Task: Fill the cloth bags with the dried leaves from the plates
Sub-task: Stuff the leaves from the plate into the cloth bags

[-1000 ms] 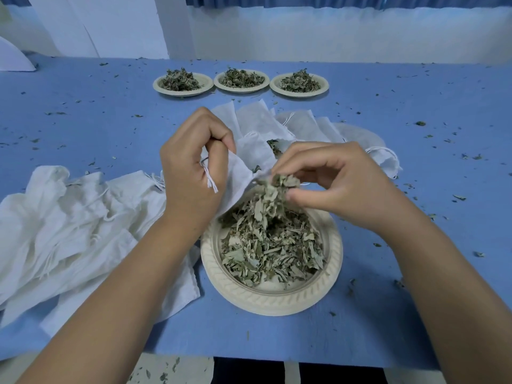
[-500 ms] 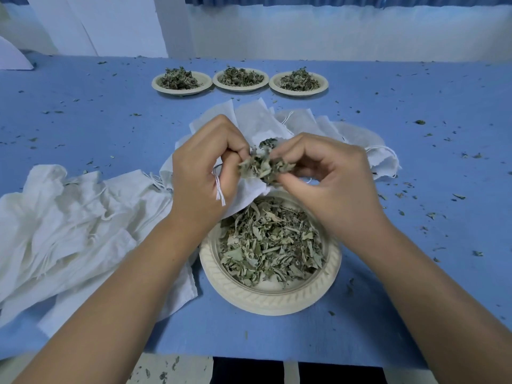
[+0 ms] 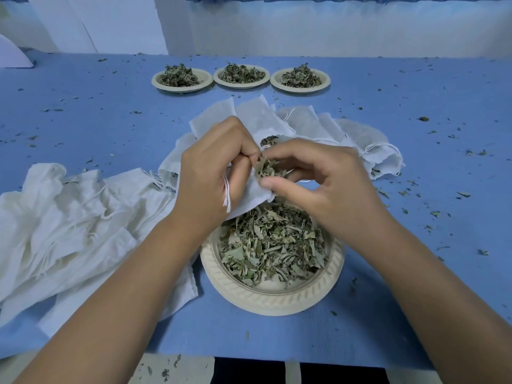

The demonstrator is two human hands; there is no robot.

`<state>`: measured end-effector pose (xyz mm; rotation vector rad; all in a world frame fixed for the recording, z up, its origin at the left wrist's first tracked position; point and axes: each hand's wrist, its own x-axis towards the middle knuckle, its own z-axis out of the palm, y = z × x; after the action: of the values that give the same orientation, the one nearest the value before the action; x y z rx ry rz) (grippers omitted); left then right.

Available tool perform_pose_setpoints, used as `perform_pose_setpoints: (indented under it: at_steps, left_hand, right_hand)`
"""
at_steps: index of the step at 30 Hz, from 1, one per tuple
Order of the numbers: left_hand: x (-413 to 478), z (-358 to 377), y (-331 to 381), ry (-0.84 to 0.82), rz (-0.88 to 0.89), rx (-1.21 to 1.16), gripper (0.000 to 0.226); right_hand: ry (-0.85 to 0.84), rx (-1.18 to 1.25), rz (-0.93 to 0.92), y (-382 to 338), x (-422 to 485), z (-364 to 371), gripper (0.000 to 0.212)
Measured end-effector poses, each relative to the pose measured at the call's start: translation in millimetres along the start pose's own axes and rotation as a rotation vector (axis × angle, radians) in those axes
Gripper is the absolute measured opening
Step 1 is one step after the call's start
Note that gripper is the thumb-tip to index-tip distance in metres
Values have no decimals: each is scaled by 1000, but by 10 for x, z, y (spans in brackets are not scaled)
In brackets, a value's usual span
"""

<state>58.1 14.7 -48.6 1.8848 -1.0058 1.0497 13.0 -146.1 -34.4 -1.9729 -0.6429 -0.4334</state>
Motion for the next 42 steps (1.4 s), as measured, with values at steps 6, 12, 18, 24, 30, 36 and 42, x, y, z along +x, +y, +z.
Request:
perform_pose_setpoints:
  at_steps: [6,12,18,24,30,36,42]
  left_hand:
    - [-8,-10,23,-8,-4,-7,25]
    - [-9,-11,22,-11,-24,-12,26]
    - [18,-31,18,46,-45,-4,27]
    - [18,-14,95,42,20,-60,26]
    - [52,-60,54,74,-11,-64,25]
    - [37,-26,78,-11,18,-77,25]
    - [74,-134,-29,18,-23,39,24]
  right_hand:
    - [77,-252,-174,43,-12,90,5]
    - [-107,-245,-132,55,7,23,16]
    - [-89,55,-53,19,33,-79,22]
    - [-25,-198,-257,1,-12,138,12]
    - [74,-274,-347,-42,-2,-50,33]
    - [-398,-407,-120,-51,-43,142,17]
    - [-143,-119,-34,-6,62,-272,11]
